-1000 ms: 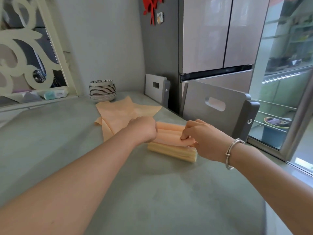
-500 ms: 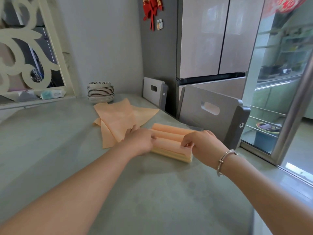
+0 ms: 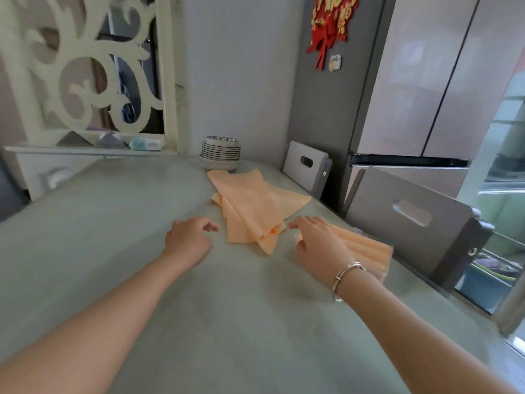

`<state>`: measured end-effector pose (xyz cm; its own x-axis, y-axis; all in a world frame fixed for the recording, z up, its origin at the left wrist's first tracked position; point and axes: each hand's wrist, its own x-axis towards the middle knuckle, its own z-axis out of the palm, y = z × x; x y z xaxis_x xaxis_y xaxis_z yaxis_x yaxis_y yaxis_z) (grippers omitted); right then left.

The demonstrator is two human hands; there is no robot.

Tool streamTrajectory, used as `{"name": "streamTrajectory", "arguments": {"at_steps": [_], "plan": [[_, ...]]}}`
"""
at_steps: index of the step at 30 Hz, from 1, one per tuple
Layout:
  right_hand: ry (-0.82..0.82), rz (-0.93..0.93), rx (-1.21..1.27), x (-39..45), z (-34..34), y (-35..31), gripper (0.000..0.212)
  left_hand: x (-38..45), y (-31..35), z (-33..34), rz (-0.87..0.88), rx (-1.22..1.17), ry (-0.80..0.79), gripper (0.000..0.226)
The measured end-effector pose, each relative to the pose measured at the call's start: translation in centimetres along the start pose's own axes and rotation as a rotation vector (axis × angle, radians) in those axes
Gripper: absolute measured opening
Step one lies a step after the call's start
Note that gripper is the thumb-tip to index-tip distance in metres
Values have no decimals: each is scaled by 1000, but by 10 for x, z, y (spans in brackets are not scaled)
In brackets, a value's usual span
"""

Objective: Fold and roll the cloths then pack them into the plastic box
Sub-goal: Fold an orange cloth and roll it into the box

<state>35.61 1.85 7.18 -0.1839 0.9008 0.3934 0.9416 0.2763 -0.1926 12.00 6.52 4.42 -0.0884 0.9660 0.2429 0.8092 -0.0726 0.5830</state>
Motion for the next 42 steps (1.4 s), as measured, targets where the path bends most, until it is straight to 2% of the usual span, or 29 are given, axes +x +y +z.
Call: {"name": "streamTrajectory", "arguments": {"at_steps": [3,7,12,15,17,19,21,23,24,26,28,29,31,33,34,35,37,39,40,42], "plan": [[-99,-15,117,24,32,-29,48,-8,-61,-18,-109,28,73,41],[-181,172,158,68,80,-57,46,-23,-130,-37,-176,45,199,34],[-149,545,160,108,117,-67,41,-19,-154,-43,-169,-160,277,24],[-131,617,129,115,119,-70,33,-14,-158,-40,-167,-188,273,21],[-98,553,23,116,120,-77,34,-11,-162,-40,-171,-232,277,20],[-21,455,-39,114,119,-89,44,-11,-158,-41,-176,-280,279,21],[42,301,44,112,119,-109,51,-14,-156,-42,-190,-348,280,25],[36,96,255,104,117,-134,45,-17,-155,-44,-179,-453,291,29],[-8,15,381,96,113,-148,40,-18,-153,-47,-170,-507,302,29],[-197,-97,634,75,104,-170,32,-22,-148,-52,-164,-618,340,27],[-436,-129,915,53,92,-182,25,-28,-144,-57,-166,-731,380,25],[-481,-131,995,44,88,-182,26,-31,-142,-60,-158,-747,390,24],[-377,-112,1011,36,85,-175,25,-38,-142,-61,-123,-711,393,20],[-167,8,942,28,85,-158,26,-45,-138,-61,-41,-599,345,15],[-92,69,853,24,85,-149,27,-49,-136,-61,9,-513,307,20],[-47,109,723,21,86,-139,27,-53,-133,-59,63,-409,265,34],[-40,148,441,14,85,-118,20,-59,-124,-56,165,-129,146,69],[-69,196,281,10,83,-104,14,-63,-119,-50,223,171,-36,95],[-79,225,243,9,83,-100,16,-63,-117,-47,225,264,-118,97],[-94,249,119,9,86,-93,26,-61,-117,-43,195,273,-173,74]]}}
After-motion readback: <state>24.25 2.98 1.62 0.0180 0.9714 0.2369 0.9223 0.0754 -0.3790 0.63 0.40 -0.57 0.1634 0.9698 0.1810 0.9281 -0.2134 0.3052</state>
